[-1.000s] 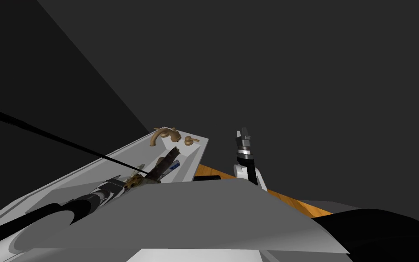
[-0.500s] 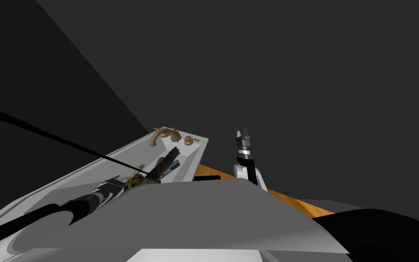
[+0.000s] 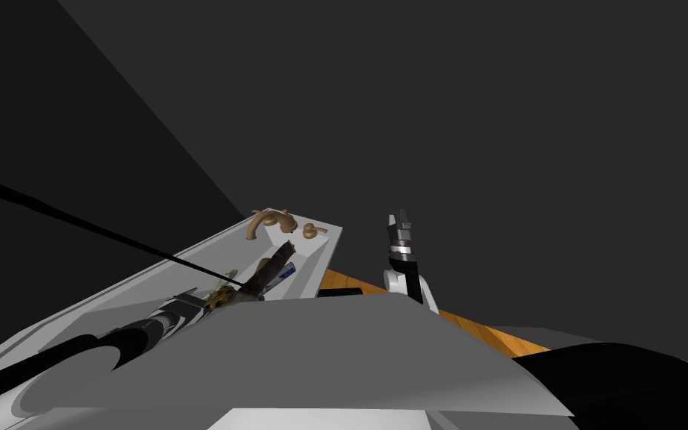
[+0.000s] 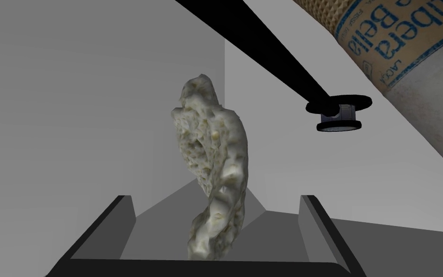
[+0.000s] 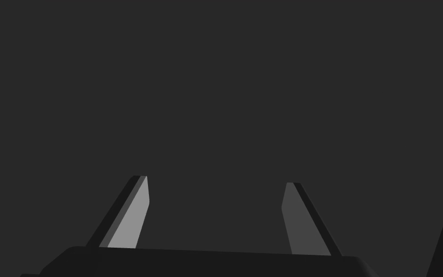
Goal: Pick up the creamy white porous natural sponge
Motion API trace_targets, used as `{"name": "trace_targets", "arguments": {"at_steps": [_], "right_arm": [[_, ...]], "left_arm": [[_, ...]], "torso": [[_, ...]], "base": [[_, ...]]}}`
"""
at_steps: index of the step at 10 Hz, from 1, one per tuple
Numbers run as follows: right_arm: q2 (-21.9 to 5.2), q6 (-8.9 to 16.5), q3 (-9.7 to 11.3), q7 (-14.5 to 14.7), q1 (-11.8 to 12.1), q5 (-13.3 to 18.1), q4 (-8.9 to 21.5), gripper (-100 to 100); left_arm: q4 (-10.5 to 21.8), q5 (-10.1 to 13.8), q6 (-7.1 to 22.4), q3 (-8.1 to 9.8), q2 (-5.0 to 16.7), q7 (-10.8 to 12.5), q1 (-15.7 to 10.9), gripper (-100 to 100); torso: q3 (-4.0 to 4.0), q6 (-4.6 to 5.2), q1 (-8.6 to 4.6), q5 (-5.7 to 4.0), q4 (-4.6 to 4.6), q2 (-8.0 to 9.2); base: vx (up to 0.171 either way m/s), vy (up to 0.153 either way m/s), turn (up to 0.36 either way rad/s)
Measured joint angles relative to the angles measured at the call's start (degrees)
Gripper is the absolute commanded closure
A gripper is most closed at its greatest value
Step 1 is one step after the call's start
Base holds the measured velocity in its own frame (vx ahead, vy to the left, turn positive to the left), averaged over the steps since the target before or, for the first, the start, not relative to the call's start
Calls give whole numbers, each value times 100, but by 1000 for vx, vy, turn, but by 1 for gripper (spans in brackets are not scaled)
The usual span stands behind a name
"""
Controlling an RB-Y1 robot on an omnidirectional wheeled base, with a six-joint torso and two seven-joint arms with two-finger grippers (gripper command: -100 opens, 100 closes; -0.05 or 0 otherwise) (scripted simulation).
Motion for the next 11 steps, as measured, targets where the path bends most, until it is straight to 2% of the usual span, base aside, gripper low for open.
{"name": "trace_targets", "arguments": {"at_steps": [11], "right_arm": [[0,0,0,0,0,0,0,0]], "left_arm": [[38,0,-6,29,10,15,-8,-100]], "torso": [[1,1,3,1,0,2]], "base": [[-2,2,-6]]}}
